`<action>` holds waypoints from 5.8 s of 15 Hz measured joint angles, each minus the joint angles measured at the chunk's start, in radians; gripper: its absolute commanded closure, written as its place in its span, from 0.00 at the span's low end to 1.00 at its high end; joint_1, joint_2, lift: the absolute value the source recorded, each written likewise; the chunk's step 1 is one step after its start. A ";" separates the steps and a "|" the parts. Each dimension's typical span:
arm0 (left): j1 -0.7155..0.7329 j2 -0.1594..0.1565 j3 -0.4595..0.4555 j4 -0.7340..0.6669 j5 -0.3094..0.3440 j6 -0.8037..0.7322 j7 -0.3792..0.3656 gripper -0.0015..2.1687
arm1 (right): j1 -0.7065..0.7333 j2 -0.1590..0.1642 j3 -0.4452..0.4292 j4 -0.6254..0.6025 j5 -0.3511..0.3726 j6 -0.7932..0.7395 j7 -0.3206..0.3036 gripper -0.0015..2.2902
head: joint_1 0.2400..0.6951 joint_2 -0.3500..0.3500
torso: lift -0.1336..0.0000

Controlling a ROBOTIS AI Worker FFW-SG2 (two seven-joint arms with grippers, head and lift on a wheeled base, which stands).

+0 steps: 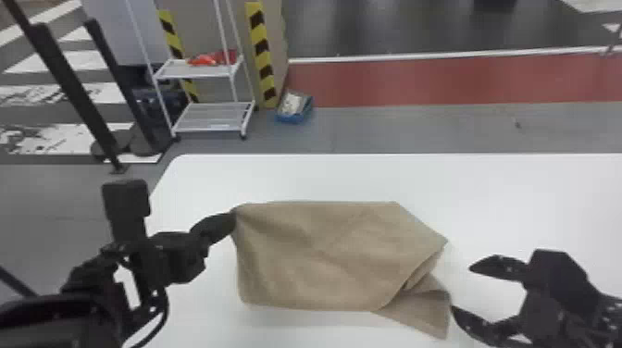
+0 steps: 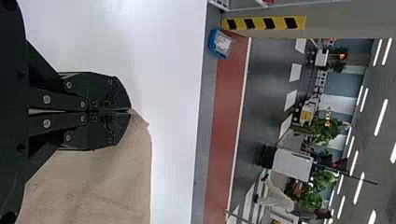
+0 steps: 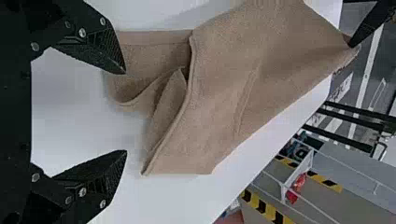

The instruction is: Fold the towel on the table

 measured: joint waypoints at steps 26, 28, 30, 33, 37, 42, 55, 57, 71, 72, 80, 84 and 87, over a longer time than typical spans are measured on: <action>-0.021 0.000 0.177 -0.012 0.041 0.003 -0.046 0.99 | -0.069 -0.184 -0.235 0.025 0.186 -0.387 -0.080 0.72 | 1.00 0.57 | 0.07; -0.033 0.000 0.189 -0.008 0.037 0.003 -0.046 0.99 | -0.059 -0.217 -0.251 0.061 0.253 -0.410 -0.122 0.72 | 1.00 0.54 | 0.07; -0.044 0.000 0.193 0.000 0.029 0.003 -0.048 0.99 | -0.057 -0.246 -0.264 0.098 0.335 -0.414 -0.200 0.72 | 1.00 0.48 | 0.07; -0.049 0.000 0.199 0.021 0.026 0.003 -0.052 0.99 | -0.050 -0.253 -0.272 0.107 0.407 -0.412 -0.356 0.72 | 1.00 0.44 | 0.07; -0.050 0.000 0.200 0.035 0.024 0.003 -0.053 0.99 | -0.021 -0.256 -0.248 0.074 0.462 -0.414 -0.649 0.72 | 1.00 0.46 | 0.07; -0.048 0.000 0.198 0.041 0.024 0.003 -0.061 0.99 | 0.070 -0.282 -0.198 0.079 0.680 -0.402 -1.053 0.72 | 1.00 0.49 | 0.07; -0.188 0.000 0.120 0.194 -0.109 0.043 -0.035 0.00 | 0.115 -0.286 -0.178 0.140 0.653 -0.476 -0.784 0.72 | 1.00 0.49 | 0.07; -0.183 0.000 0.105 0.201 -0.121 0.052 -0.027 0.02 | 0.126 -0.285 -0.176 0.140 0.631 -0.476 -0.752 0.72 | 1.00 0.49 | 0.07; 0.187 0.000 -0.138 -0.036 -0.082 -0.022 -0.137 0.10 | 0.130 -0.243 -0.113 0.087 0.632 -0.359 -0.728 0.72 | 1.00 0.22 | 0.07; 0.189 0.000 -0.174 -0.025 -0.118 -0.044 -0.133 0.10 | 0.131 -0.243 -0.113 0.087 0.631 -0.356 -0.727 0.72 | 1.00 0.20 | 0.07; 0.145 0.000 -0.256 0.097 -0.283 -0.197 -0.137 0.10 | 0.141 -0.242 -0.113 0.087 0.617 -0.351 -0.726 0.72 | 1.00 0.18 | 0.07; 0.127 0.000 -0.249 0.125 -0.336 -0.200 -0.200 0.10 | 0.137 -0.242 -0.113 0.088 0.615 -0.351 -0.726 0.72 | 1.00 0.19 | 0.07; 0.107 0.000 -0.251 0.151 -0.375 -0.186 -0.229 0.16 | 0.137 -0.243 -0.114 0.089 0.614 -0.351 -0.726 0.72 | 1.00 0.19 | 0.07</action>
